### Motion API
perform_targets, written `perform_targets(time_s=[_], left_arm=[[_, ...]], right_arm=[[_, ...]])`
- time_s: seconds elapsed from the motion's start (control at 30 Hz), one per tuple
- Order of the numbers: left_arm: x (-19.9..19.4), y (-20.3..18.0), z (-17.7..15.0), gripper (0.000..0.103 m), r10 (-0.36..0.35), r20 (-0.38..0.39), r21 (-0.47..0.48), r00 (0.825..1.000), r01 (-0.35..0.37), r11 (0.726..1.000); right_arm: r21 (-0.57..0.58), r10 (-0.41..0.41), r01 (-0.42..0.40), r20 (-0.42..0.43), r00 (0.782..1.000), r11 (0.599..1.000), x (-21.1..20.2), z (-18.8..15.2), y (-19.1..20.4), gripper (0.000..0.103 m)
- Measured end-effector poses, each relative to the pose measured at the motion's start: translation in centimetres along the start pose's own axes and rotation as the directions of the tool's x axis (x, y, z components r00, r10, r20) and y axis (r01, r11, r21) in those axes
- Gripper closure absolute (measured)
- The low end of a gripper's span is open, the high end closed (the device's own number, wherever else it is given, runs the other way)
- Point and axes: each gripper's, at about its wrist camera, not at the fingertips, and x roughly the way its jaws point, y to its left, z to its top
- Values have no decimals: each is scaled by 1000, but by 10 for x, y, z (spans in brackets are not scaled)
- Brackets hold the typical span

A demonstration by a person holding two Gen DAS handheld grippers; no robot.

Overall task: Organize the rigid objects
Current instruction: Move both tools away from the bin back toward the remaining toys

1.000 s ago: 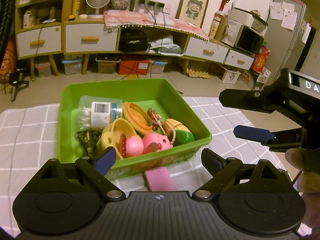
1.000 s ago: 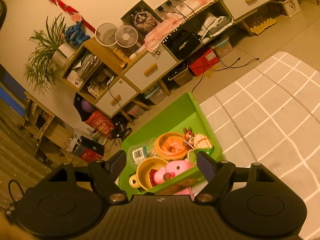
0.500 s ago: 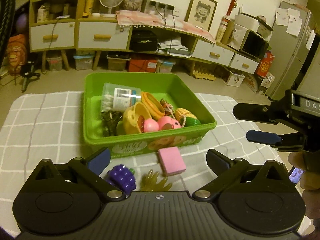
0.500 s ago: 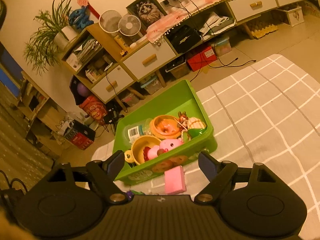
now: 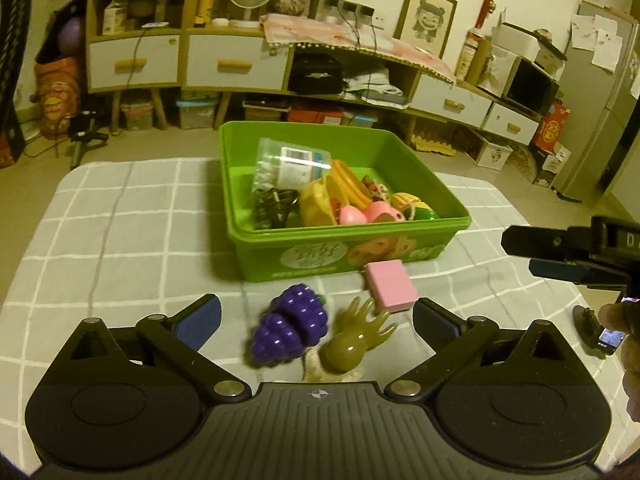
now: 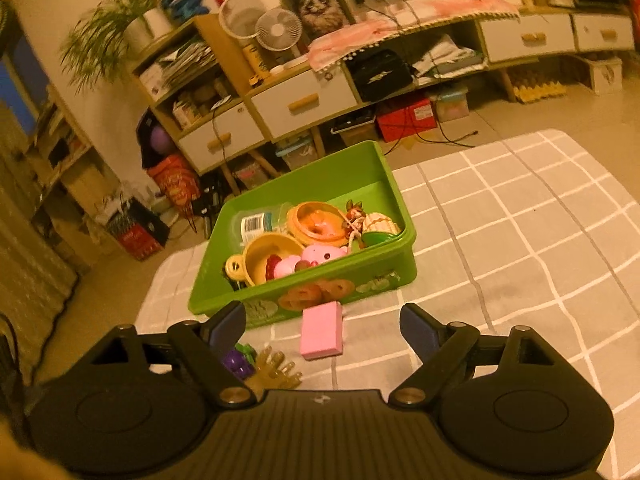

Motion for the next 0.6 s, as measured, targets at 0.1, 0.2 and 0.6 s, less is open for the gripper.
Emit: perform_targets(time_s=[0.1,0.2,0.6], left_arm=[[-2,3,-6,2,10,3,4,1000,-10,1000],[-2,6,-13,2,14,-9,16,1000,-14,1000],[-4,13,-43,2,86,-40,110,995,-81,991]], right_arm=[[-55,-2,2,-8,1000,998,2,-7,5,31],[-109,-10,9,-9,1000,994,3,-15,7,31],[-269,-88,75,-36,995,960,5,-45,0,31]])
